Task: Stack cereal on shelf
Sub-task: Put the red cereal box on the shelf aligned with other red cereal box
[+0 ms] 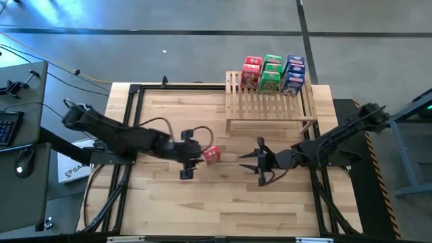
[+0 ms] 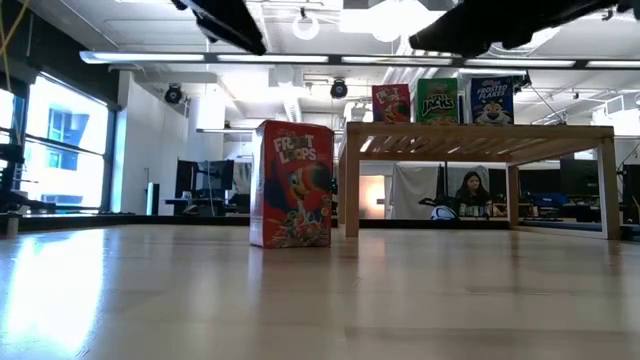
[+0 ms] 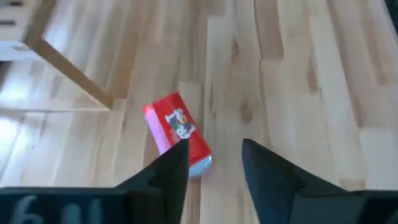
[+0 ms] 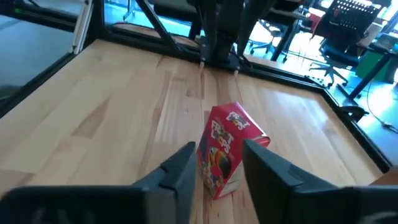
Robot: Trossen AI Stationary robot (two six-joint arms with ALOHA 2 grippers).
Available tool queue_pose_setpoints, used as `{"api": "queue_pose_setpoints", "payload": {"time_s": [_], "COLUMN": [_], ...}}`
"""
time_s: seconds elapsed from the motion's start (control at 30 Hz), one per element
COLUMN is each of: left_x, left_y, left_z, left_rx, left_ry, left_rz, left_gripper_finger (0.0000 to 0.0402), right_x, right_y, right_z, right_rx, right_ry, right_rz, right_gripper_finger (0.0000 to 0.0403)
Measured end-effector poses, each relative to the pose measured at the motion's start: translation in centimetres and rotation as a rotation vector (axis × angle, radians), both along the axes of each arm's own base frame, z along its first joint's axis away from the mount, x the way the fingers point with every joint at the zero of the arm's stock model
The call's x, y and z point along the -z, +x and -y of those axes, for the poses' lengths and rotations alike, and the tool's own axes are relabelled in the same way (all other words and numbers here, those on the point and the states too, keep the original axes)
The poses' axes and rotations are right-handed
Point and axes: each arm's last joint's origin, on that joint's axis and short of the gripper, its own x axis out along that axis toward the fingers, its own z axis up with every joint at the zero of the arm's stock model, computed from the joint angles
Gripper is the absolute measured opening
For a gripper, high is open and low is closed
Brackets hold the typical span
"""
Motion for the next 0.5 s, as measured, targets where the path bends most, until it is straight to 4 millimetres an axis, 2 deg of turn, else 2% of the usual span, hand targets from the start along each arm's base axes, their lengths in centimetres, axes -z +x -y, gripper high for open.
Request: {"api": "queue_pose_setpoints", "payload": {"time_s": [0.17,0.27,0.4,0.5], "left_x": [0.5,1.1,1.8,2.1], "left_y": [-1.8,-2.3,-1.6,-1.5], "left_z": [-0.6,-1.5,-3.0,-3.4], "left_rx": [-0.043,-0.091,-0.122,-0.134], "left_ry": [-0.082,-0.171,-0.297,-0.312], "left_rz": [0.181,0.176,0.134,0.115], "left_gripper_finger": [0.0081,0.0047,0.0008,0.0008], "right_x": [2.0,2.9,3.6,3.8], "right_y": [-0.6,-1.3,-1.9,-2.0], "right_z": [0.6,0.9,1.2,1.4], "right_rx": [-0.018,-0.035,-0.017,0.023], "right_ry": [0.077,0.123,0.135,0.133], "right_rz": [0.055,0.111,0.138,0.128], "right_gripper_finger": [0.0049,0.0010,0.0012,0.0015]}}
